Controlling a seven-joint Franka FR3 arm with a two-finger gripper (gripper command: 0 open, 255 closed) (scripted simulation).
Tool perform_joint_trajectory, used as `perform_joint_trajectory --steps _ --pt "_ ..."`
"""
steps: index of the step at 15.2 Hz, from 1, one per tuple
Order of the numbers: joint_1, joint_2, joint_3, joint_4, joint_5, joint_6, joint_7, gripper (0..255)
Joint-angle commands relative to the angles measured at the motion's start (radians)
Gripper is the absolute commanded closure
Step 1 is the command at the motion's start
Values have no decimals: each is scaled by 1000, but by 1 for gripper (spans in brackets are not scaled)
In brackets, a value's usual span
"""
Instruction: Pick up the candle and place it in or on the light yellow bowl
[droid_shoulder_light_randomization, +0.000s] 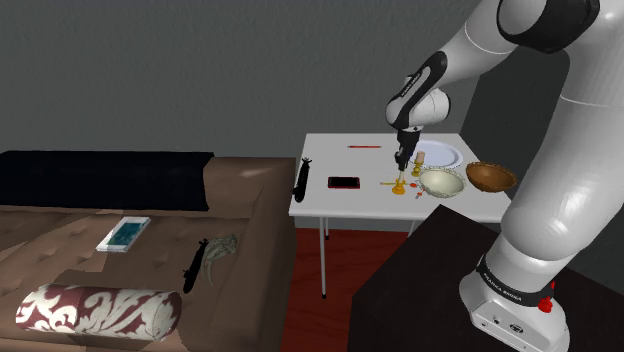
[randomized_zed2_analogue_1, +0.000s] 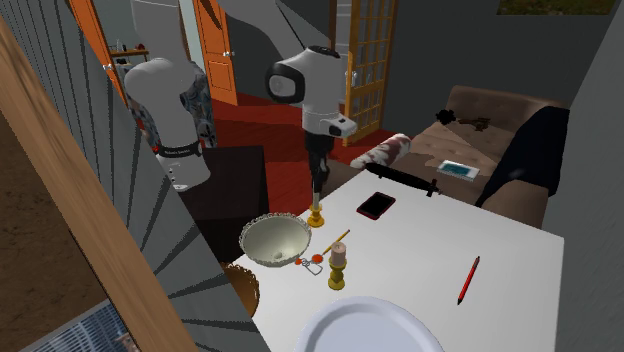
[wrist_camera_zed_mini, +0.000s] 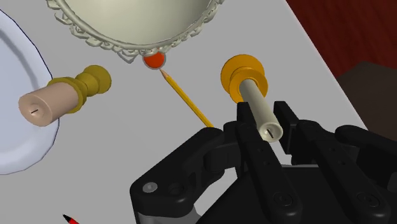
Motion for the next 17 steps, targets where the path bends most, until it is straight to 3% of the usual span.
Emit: perform_joint_trajectory --steps 1,17 --pt "2 -25 -6 1 -15 -25 8 255" --pt "9 -199 -15 56 -101 -244 67 255"
